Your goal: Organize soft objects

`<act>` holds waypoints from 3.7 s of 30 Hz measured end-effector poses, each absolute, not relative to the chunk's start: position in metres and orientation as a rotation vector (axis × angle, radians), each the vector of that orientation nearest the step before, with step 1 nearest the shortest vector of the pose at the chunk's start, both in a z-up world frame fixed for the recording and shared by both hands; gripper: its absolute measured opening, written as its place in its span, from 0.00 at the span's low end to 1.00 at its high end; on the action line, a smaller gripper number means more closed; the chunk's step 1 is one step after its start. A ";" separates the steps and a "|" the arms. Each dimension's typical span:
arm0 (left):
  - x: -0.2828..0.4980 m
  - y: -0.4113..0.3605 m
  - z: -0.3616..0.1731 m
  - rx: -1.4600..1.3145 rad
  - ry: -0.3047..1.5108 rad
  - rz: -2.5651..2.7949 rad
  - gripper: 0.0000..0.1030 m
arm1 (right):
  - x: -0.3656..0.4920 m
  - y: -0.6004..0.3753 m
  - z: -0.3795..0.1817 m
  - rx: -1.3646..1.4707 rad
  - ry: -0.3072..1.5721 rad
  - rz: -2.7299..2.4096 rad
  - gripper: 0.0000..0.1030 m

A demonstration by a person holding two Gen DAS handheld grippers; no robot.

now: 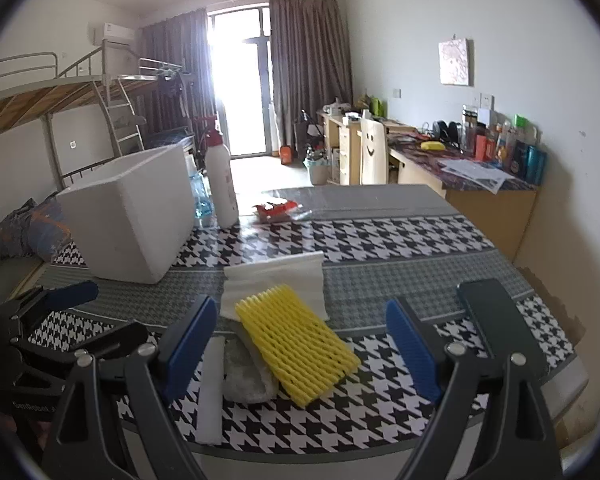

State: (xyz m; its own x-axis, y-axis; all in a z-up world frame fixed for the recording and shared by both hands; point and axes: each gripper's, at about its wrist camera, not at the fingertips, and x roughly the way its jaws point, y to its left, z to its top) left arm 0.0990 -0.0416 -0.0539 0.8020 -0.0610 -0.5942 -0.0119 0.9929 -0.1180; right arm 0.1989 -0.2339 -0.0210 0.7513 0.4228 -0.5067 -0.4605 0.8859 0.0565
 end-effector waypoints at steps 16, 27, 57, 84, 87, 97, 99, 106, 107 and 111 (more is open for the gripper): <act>0.114 -0.060 -0.078 -0.114 0.755 -0.077 0.76 | 0.205 -0.241 -0.045 -0.071 0.597 0.445 0.87; 0.128 -0.076 -0.094 -0.088 0.841 -0.118 0.39 | 0.212 -0.244 -0.054 -0.059 0.628 0.448 0.87; 0.134 -0.080 -0.102 -0.124 0.880 -0.219 0.09 | 0.221 -0.250 -0.067 -0.025 0.662 0.453 0.87; 0.124 -0.052 -0.090 -0.126 0.827 -0.171 0.09 | 0.241 -0.214 -0.092 -0.055 0.798 0.550 0.47; 0.123 -0.052 -0.090 -0.121 0.824 -0.168 0.09 | 0.244 -0.215 -0.093 -0.040 0.815 0.556 0.39; 0.122 -0.046 -0.084 -0.121 0.798 -0.177 0.09 | 0.246 -0.222 -0.087 0.004 0.832 0.565 0.11; 0.121 -0.043 -0.083 -0.122 0.793 -0.173 0.09 | 0.246 -0.223 -0.084 0.005 0.824 0.559 0.11; 0.119 -0.032 -0.076 -0.130 0.767 -0.147 0.09 | 0.240 -0.229 -0.063 0.025 0.767 0.540 0.11; 0.119 -0.031 -0.074 -0.127 0.763 -0.144 0.09 | 0.239 -0.229 -0.061 0.024 0.761 0.538 0.11; 0.117 -0.027 -0.069 -0.117 0.744 -0.128 0.09 | 0.234 -0.229 -0.052 0.021 0.732 0.540 0.11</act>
State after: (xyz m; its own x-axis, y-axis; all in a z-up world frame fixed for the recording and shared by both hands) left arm 0.1166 -0.0272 -0.0690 0.7287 -0.1576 -0.6664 0.0745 0.9856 -0.1516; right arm 0.2337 -0.2290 -0.0522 0.6140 0.4756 -0.6299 -0.4610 0.8639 0.2030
